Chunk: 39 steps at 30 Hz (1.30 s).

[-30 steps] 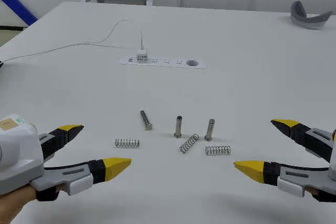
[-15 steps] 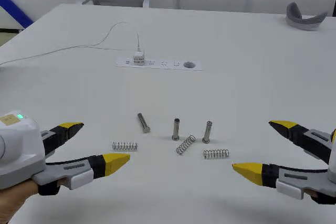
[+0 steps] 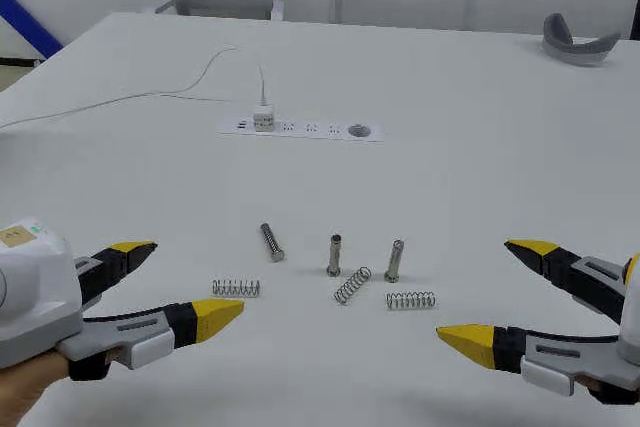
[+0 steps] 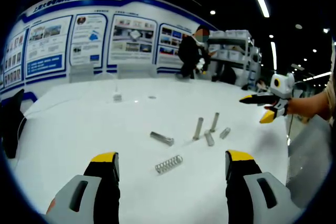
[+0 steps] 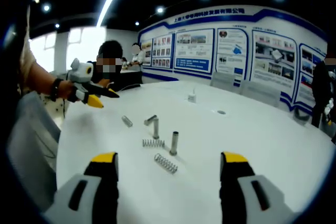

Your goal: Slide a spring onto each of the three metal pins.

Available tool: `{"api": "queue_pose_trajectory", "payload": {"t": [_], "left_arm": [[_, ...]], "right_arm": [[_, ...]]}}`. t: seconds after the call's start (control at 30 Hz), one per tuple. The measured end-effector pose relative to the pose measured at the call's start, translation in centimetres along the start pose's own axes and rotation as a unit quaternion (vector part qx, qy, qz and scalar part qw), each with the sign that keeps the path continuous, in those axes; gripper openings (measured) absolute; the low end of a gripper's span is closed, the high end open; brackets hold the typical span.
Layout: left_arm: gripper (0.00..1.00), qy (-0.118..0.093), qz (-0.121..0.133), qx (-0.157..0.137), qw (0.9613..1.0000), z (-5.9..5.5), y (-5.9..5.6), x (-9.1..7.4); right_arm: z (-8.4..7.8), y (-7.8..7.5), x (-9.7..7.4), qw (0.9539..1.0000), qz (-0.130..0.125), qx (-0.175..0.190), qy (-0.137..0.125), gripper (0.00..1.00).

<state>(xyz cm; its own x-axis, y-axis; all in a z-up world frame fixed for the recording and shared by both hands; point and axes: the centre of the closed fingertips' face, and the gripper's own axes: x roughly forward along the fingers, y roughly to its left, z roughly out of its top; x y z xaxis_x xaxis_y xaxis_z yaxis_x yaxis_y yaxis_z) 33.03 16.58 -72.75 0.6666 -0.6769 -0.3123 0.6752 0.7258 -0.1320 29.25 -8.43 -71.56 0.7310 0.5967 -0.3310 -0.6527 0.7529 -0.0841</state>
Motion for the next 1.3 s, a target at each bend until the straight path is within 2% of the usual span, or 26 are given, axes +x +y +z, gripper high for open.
{"api": "queue_pose_trajectory", "payload": {"t": [0.17, 0.5, 0.67, 0.87, 1.1, 1.3], "left_arm": [[0.84, -0.001, 0.002, -0.001, 1.0, 0.1, 0.2, 0.0], [0.82, -0.001, 0.008, -0.007, 0.9999, 0.7, 0.8, 1.2], [0.82, 0.003, 0.008, -0.004, 1.0, 0.9, 1.1, 2.1], [0.81, 0.0, 0.014, -0.015, 0.9998, 1.6, 1.8, 3.2], [0.78, 0.005, 0.029, -0.023, 0.9993, 1.5, 2.9, 4.4], [0.77, 0.015, 0.035, -0.021, 0.9991, 1.5, 3.0, 5.7]], "right_arm": [[-0.1, 0.1, 0.1, 1.0, 0.002, 0.0, 0.001, 0.81], [-0.2, 0.3, 0.1, 1.0, 0.003, 0.002, 0.001, 0.8], [-0.2, 0.3, 0.1, 1.0, 0.004, 0.001, 0.001, 0.8], [-0.2, 0.3, 0.1, 1.0, 0.004, 0.002, 0.0, 0.8], [-0.4, 0.3, 0.2, 1.0, 0.004, 0.003, 0.002, 0.8], [-0.5, 0.5, 0.4, 1.0, 0.005, 0.004, 0.003, 0.8]]}}
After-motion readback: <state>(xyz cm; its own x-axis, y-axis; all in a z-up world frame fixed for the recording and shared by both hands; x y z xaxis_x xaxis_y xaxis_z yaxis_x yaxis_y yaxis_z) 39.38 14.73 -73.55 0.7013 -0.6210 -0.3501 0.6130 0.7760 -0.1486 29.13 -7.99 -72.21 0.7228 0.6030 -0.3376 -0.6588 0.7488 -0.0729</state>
